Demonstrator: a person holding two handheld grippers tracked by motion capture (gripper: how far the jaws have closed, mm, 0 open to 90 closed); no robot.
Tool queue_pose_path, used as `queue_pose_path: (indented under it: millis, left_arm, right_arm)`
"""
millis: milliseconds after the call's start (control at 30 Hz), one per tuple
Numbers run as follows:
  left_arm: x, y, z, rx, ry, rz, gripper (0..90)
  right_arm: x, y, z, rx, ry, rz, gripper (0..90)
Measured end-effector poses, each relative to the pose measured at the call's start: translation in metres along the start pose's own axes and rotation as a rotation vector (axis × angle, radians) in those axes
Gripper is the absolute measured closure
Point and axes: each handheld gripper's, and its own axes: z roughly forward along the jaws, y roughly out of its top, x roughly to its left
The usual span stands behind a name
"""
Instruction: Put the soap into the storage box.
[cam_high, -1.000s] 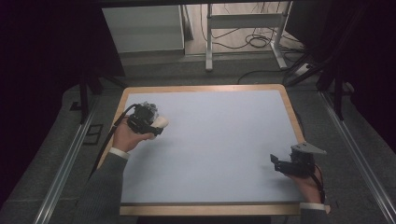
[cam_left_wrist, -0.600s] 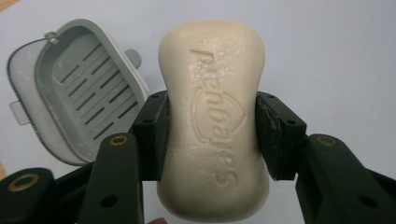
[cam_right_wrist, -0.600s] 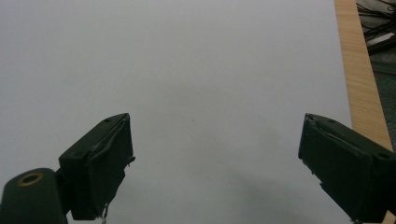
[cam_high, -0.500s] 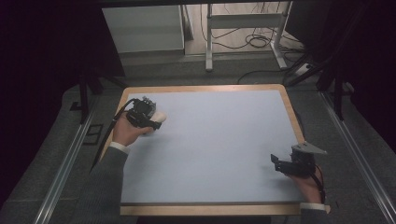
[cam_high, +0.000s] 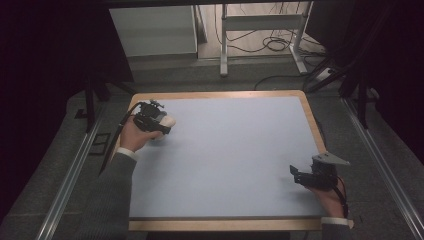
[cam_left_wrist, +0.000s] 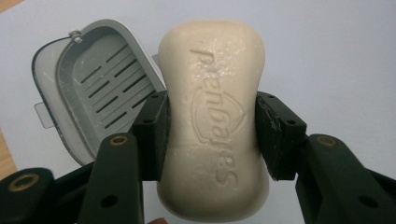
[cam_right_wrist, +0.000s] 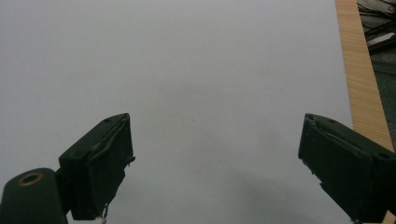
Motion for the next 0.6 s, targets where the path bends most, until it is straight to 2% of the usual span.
queue_pose_path:
  millis: [267,600]
  left_arm:
    - [0.01,0.004,0.01,0.027,0.018,-0.027,49.4]
    - [0.018,0.008,0.017,0.029,0.021,-0.058,49.4]
  right_arm:
    - [-0.002,-0.001,0.0,0.002,-0.007,0.003,10.0]
    - [-0.002,-0.001,0.0,0.001,-0.009,0.003,10.0]
